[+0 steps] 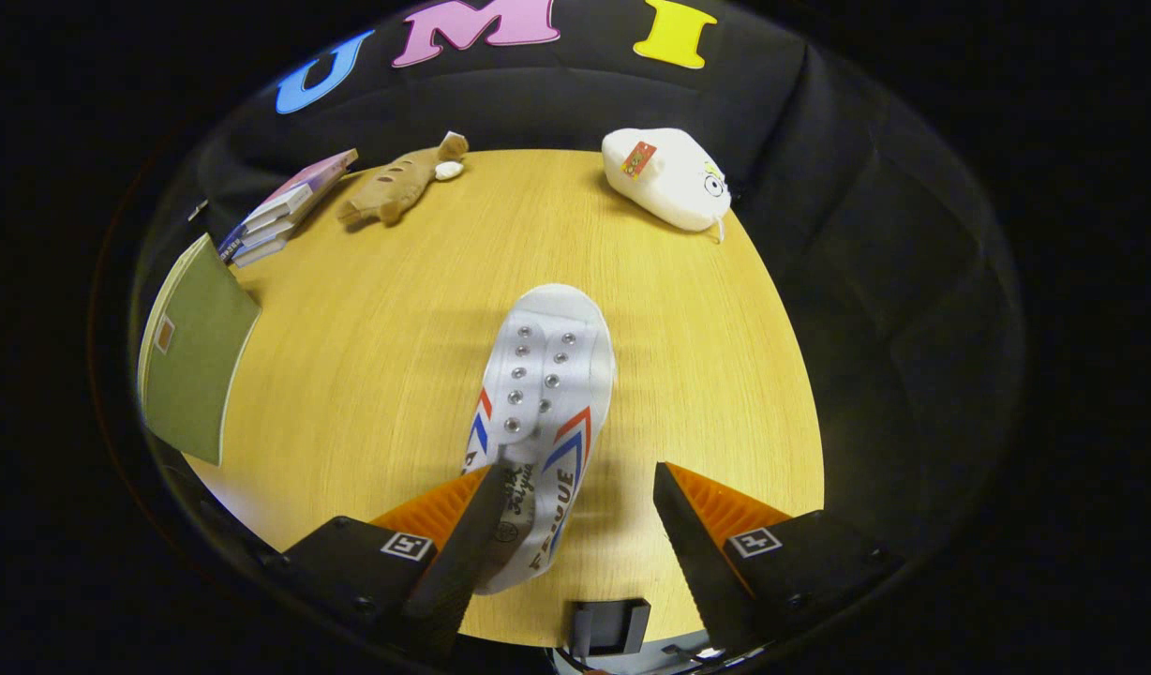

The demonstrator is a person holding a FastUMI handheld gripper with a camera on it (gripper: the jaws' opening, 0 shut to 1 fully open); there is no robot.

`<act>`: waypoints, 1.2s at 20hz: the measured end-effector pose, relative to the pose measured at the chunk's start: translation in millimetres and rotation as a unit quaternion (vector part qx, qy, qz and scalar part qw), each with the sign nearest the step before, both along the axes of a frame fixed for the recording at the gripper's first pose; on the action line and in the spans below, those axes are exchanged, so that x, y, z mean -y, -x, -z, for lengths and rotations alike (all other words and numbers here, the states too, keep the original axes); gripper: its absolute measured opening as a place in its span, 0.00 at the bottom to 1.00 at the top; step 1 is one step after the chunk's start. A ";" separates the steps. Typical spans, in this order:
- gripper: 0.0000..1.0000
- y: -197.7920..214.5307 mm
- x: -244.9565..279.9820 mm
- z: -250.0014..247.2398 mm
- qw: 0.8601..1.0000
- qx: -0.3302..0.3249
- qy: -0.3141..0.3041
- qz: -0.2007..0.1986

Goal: Open the storage box then place both shoes into the box .Put the left shoe in first, then the right shoe, with the right side of both shoes facing outward in a uniform manner.

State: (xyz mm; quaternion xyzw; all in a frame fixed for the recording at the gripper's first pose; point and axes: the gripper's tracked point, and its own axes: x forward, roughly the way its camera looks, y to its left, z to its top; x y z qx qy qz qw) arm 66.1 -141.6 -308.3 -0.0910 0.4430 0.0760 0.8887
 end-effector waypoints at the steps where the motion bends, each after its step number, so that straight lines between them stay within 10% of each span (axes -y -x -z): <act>1: 0.98 -3.0 1.9 4.8 1.000 -0.002 0.004 0.000; 7: 0.91 -15.0 -8.7 22.6 0.998 -0.027 -0.059 0.024; 10: 0.46 -13.8 -17.4 25.7 0.996 -0.031 -0.077 0.026; 16: 0.08 -16.4 -8.7 24.5 0.987 -0.049 -0.116 0.103; 24: 0.07 16.1 -55.8 -20.1 0.983 -0.056 -0.144 0.101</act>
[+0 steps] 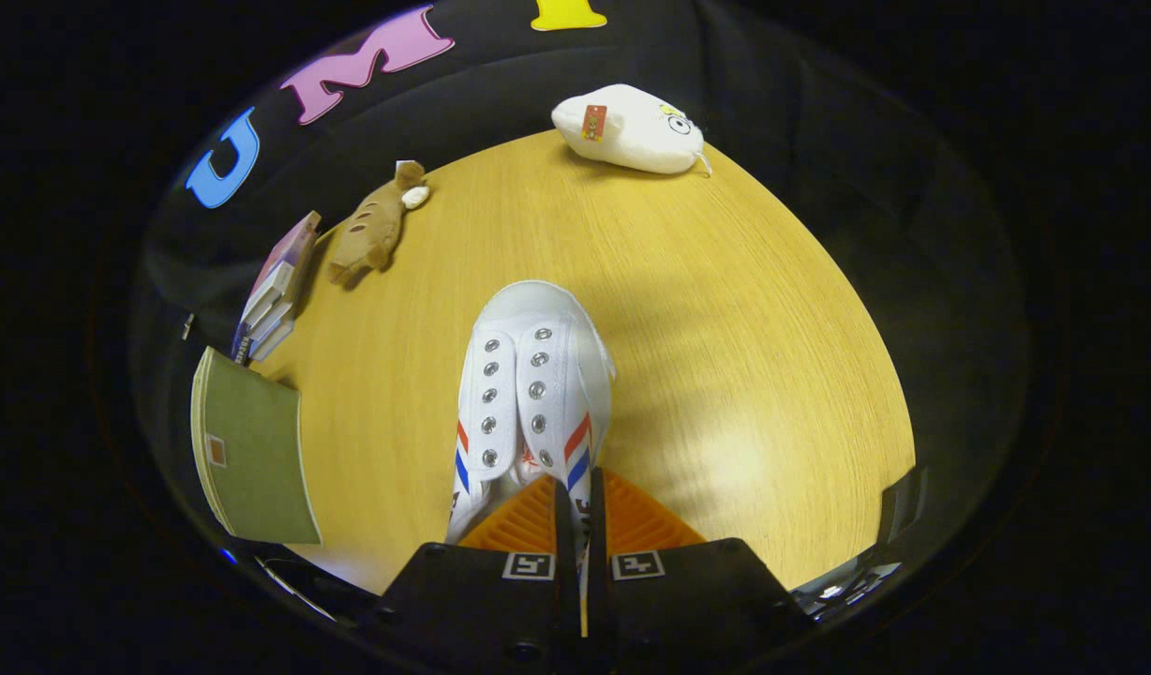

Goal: Open the storage box then place both shoes into the box .Put the left shoe in first, then the right shoe, with the right side of both shoes facing outward in a uniform manner.

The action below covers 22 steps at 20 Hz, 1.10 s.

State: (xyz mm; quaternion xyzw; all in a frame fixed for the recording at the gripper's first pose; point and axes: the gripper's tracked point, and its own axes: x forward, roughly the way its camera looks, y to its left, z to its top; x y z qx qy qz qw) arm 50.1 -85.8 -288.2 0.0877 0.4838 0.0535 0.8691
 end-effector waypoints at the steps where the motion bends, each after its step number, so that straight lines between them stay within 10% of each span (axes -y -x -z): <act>1: 0.07 3.4 -7.2 -8.5 1.000 0.002 -0.002 -0.001; 14: 0.07 67.8 -227.6 -177.2 0.991 0.078 -0.097 -0.045; 22: 0.07 105.5 -374.3 -178.4 0.983 0.060 -0.118 -0.124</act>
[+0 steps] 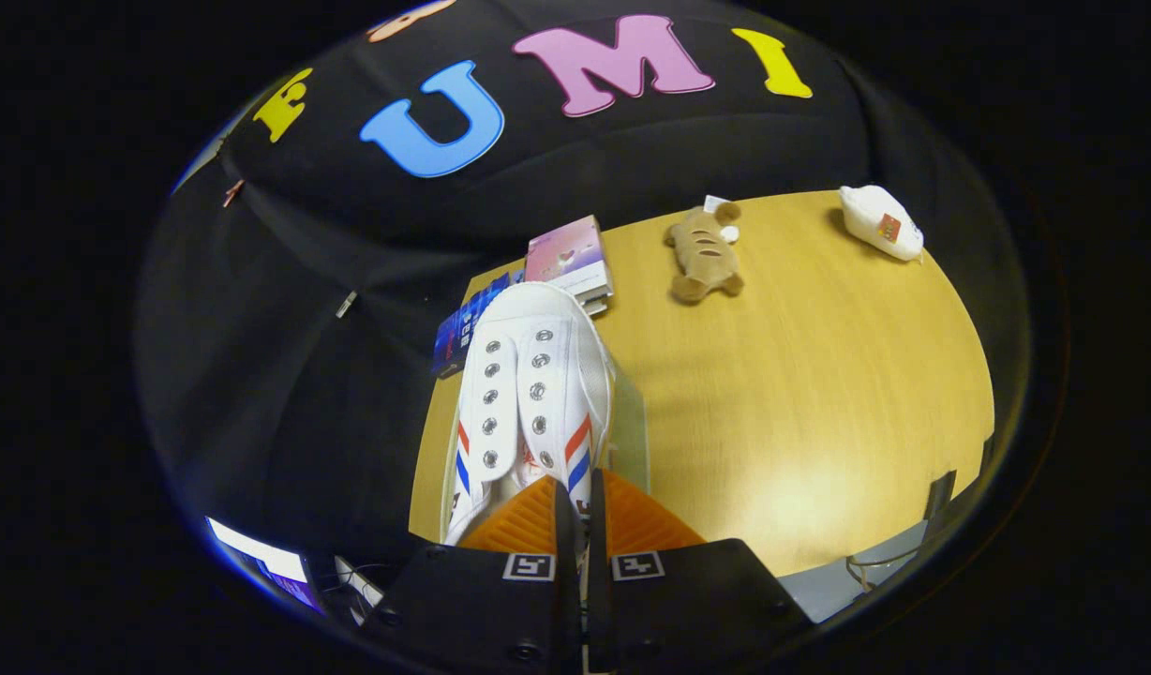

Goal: Open the storage box then place both shoes into the box .Put the left shoe in first, then the right shoe, with the right side of both shoes facing outward in a uniform manner.

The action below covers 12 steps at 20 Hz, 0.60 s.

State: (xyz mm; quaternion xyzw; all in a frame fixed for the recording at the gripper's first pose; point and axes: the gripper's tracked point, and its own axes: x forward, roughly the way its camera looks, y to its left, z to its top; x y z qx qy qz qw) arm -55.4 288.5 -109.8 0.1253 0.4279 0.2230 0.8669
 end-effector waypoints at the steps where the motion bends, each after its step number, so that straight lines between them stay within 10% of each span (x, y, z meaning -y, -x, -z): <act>1: 0.07 1.7 -12.0 6.3 1.000 -0.004 0.006 -0.006; 12: 0.08 -13.0 -48.4 57.7 0.997 -0.015 0.080 -0.001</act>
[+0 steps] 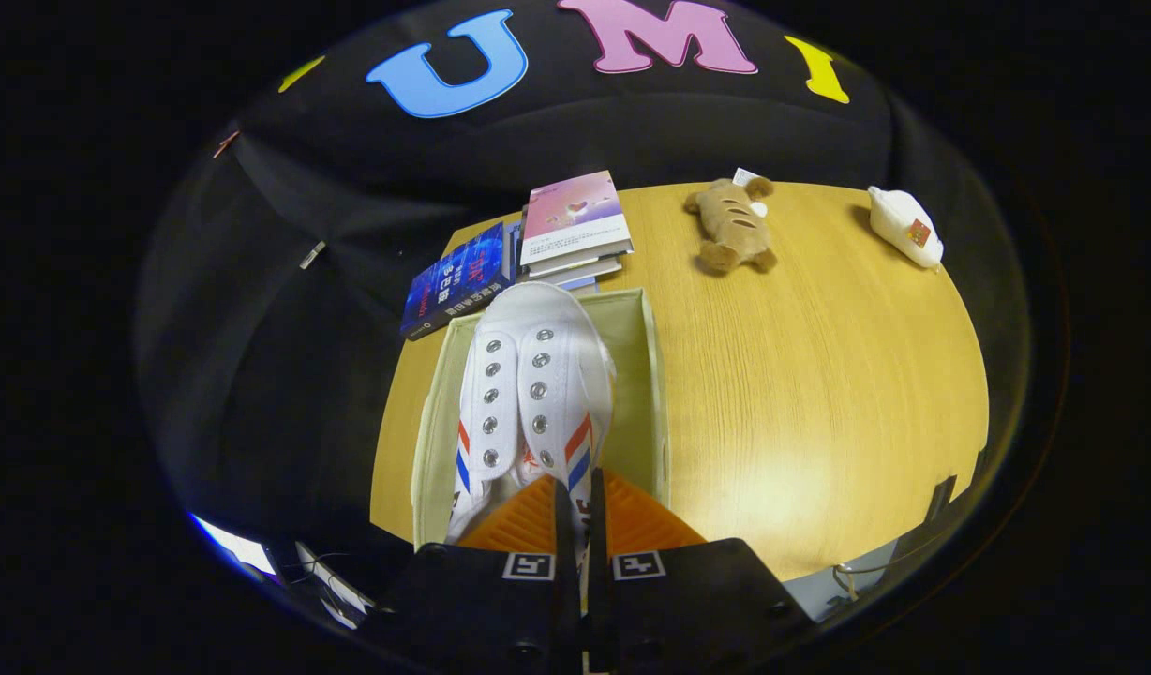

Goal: Open the storage box then place both shoes into the box .Put the left shoe in first, then the right shoe, with the right side of both shoes facing outward in a uniform manner.

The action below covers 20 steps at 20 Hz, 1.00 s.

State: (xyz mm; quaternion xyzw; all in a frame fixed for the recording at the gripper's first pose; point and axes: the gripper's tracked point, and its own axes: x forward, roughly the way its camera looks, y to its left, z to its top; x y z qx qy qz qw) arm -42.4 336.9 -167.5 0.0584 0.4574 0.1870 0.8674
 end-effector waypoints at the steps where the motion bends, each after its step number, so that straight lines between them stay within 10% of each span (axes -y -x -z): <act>1: 0.09 0.9 -3.2 -2.1 1.000 -0.003 -0.005 -0.003; 6: 0.84 -12.5 -23.6 -31.4 0.998 0.032 -0.060 0.000; 8: 0.99 -15.1 -15.4 -40.2 0.998 0.056 -0.042 -0.008; 20: 0.99 -45.6 108.3 -180.6 0.957 0.290 -0.022 0.006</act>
